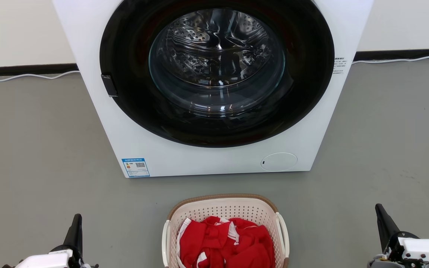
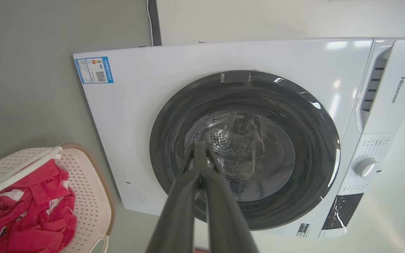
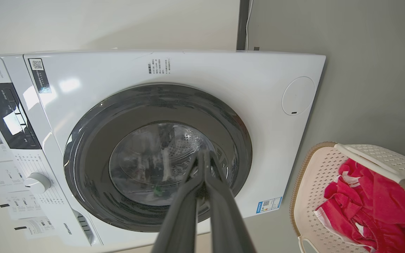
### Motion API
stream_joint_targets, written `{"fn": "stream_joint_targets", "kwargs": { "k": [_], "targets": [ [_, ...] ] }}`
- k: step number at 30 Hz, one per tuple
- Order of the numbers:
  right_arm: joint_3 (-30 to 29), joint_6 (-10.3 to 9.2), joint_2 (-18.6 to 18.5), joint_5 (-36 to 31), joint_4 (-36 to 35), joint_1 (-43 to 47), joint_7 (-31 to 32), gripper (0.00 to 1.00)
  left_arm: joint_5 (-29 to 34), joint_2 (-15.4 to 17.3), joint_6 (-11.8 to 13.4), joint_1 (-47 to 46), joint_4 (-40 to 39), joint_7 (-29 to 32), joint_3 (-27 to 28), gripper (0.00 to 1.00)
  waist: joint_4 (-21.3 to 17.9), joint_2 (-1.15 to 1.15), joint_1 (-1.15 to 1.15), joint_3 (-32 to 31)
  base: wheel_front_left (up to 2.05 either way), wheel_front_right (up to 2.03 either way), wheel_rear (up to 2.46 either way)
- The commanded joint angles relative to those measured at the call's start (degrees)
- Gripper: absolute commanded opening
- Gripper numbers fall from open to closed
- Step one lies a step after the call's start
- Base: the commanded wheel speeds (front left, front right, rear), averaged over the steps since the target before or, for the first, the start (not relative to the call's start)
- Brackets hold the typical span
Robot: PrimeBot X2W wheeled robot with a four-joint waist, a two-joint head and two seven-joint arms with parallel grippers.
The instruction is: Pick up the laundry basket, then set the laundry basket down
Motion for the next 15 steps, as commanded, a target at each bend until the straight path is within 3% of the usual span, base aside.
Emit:
{"fn": "stream_joint_targets", "kwargs": {
  "k": [1,15],
  "targets": [
    [1.0,0.14,-0.5,-0.4,-1.7,-2.0,0.4,0.00,0.4,0.7,-0.4,-2.7,-1.5,0.3,1.9,0.00,0.0,0.00,0.00,0.0,0.00,0.00,0.00],
    [0.9,0.14,-0.5,-0.4,-1.7,-2.0,0.4,0.00,0.4,0.7,-0.4,-2.7,-1.5,0.4,1.9,0.00,0.0,0.00,0.00,0.0,0.00,0.00,0.00]
  ]
}}
